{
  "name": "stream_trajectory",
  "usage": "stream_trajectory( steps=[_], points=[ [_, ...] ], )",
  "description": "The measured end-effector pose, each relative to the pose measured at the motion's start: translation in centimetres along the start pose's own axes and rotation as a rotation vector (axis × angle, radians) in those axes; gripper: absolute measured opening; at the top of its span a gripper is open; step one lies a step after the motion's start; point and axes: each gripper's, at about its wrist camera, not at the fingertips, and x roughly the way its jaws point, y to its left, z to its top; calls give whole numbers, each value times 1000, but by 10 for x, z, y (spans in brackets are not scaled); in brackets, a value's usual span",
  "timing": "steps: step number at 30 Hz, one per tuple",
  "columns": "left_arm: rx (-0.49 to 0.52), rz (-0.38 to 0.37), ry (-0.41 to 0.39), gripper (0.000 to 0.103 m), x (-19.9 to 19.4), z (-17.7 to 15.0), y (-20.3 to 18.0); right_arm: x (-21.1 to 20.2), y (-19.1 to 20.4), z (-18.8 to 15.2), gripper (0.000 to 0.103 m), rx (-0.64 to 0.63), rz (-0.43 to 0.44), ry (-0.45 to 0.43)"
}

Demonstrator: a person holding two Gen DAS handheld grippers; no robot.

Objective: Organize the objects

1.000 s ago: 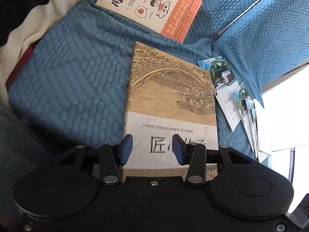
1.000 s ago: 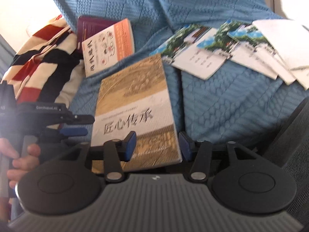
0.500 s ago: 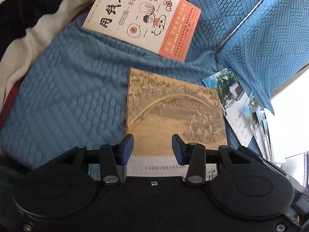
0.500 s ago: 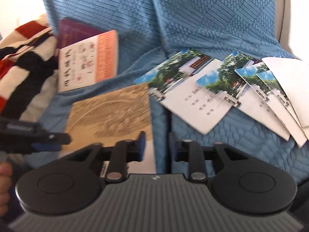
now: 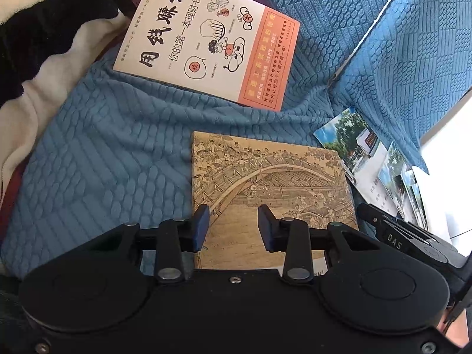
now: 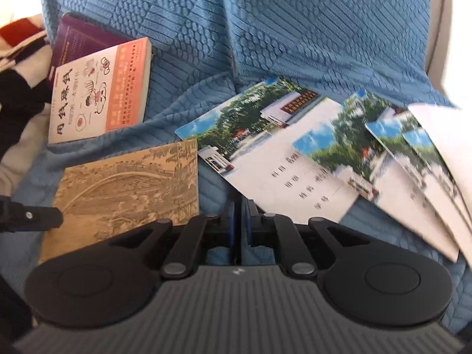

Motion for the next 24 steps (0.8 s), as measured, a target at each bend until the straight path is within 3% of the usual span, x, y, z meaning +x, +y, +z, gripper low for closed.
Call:
stream_trajectory(
  steps=[4, 8, 11, 12, 15, 17, 19, 24],
  points=[
    [-6, 37, -14, 34, -1, 0, 4, 8, 2, 6, 6, -34, -29, -21],
    [-38, 28, 1, 34, 2, 2, 13, 16, -5, 13, 6, -18, -75, -36],
    [-58, -3, 19, 34, 6, 3, 17, 15, -13, 20, 7, 49, -32, -12],
    [-59, -2, 21, 34, 7, 3, 17, 13, -15, 20, 12, 73, 5, -5],
    [-38, 8, 20, 35, 8, 4, 14, 2, -16, 17, 13, 134, 116, 15],
    [-20, 12, 20, 36, 9, 3, 12, -5, -11, 12, 19, 159, 174, 27],
    [12, 26, 19, 36, 10, 2, 8, -9, -9, 7, 37, 184, 222, 43],
    [96, 70, 7, 36, 11, -3, -4, -10, 1, -6, 39, 146, 173, 73]
  ],
)
